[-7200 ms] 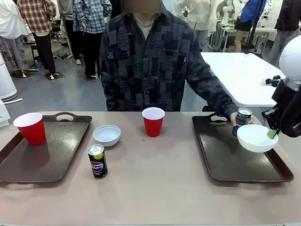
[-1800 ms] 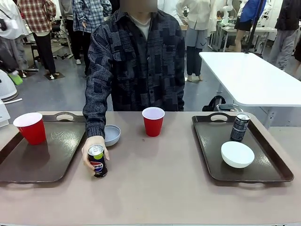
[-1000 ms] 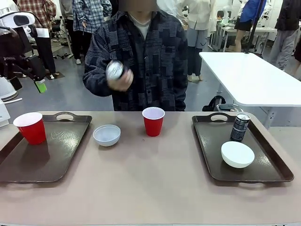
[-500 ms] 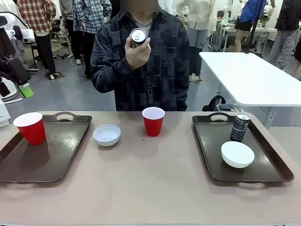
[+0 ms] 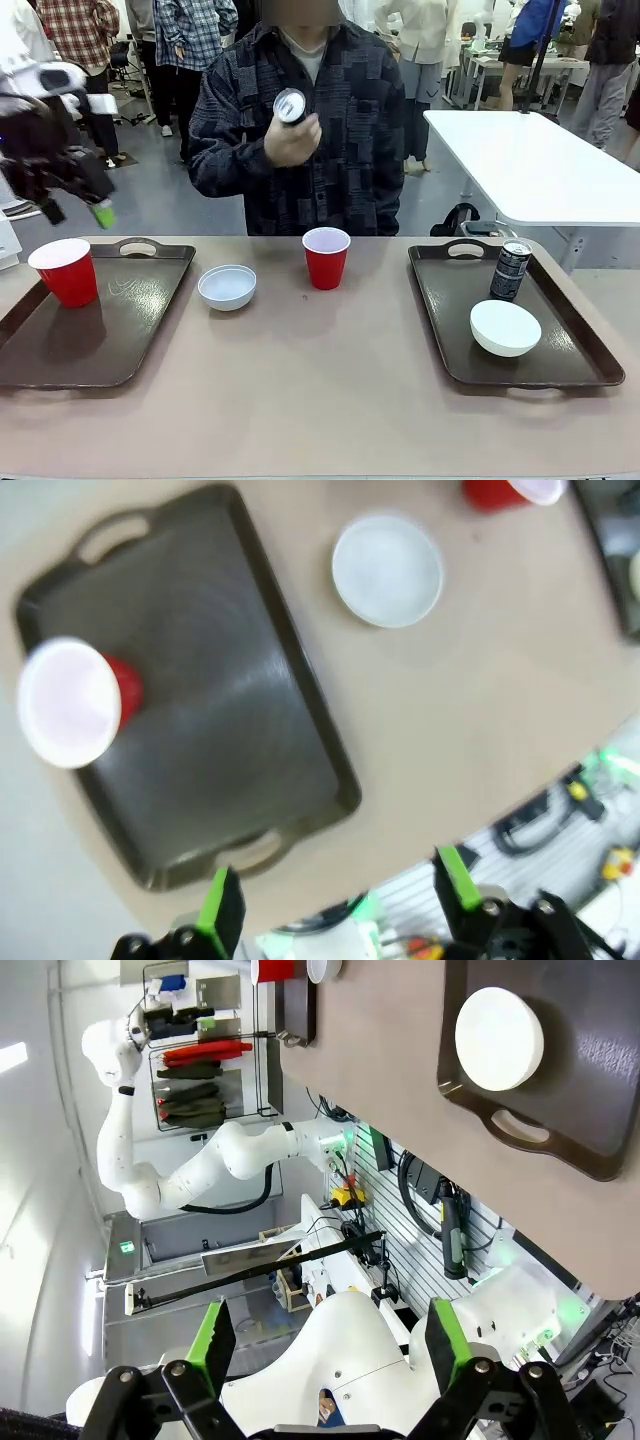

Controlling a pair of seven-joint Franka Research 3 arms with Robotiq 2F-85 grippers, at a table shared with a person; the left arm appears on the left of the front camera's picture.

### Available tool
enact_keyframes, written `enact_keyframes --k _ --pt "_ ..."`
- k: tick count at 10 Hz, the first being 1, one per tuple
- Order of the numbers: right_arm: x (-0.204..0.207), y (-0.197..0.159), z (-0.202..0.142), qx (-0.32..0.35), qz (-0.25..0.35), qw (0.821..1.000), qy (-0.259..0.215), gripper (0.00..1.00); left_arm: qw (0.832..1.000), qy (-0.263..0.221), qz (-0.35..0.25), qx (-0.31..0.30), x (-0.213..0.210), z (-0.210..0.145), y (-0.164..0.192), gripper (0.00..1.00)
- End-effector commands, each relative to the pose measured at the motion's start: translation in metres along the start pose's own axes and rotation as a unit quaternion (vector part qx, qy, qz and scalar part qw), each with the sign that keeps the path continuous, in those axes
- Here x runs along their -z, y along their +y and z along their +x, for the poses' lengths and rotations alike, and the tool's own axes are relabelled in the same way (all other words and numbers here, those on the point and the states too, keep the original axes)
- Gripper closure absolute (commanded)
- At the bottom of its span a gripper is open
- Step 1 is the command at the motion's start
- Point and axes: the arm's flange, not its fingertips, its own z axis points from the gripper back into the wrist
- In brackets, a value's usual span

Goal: Prepare tableware on both trays.
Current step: Pick up a Picnic Bowl from the table and place it on a Handle tray.

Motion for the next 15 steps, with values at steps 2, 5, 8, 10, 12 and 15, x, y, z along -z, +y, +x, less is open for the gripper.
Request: enact_keyframes --k 2,5,8,10,12,15 --pt "-0.001 0.002 0.0 0.005 0.002 1.0 -0.003 0.0 0.998 -0.044 0.041 -0.009 0.051 0.021 -0.038 0.0" --pt "-0.001 0.002 0.0 0.005 0.002 1.0 -0.003 0.0 0.994 -0.015 0.093 0.062 -0.002 -0.054 -0.023 0.0" --pt "-0.001 0.002 0.0 0.005 0.002 1.0 -0.003 0.0 0.99 0.014 0.062 0.128 -0.049 -0.142 -0.005 0.0" --pt "-0.001 0.002 0.0 0.005 0.002 1.0 -0.003 0.0 0.991 0.021 0.053 0.119 -0.045 -0.135 -0.004 0.0" --pt "-0.001 0.002 0.0 0.005 0.002 1.0 -0.003 0.0 0.993 0.016 0.05 0.103 -0.044 -0.129 0.0 0.0" --pt "-0.001 0.002 0.0 0.005 0.002 1.0 -0.003 0.0 0.997 0.011 0.046 0.059 -0.035 -0.089 -0.001 0.0"
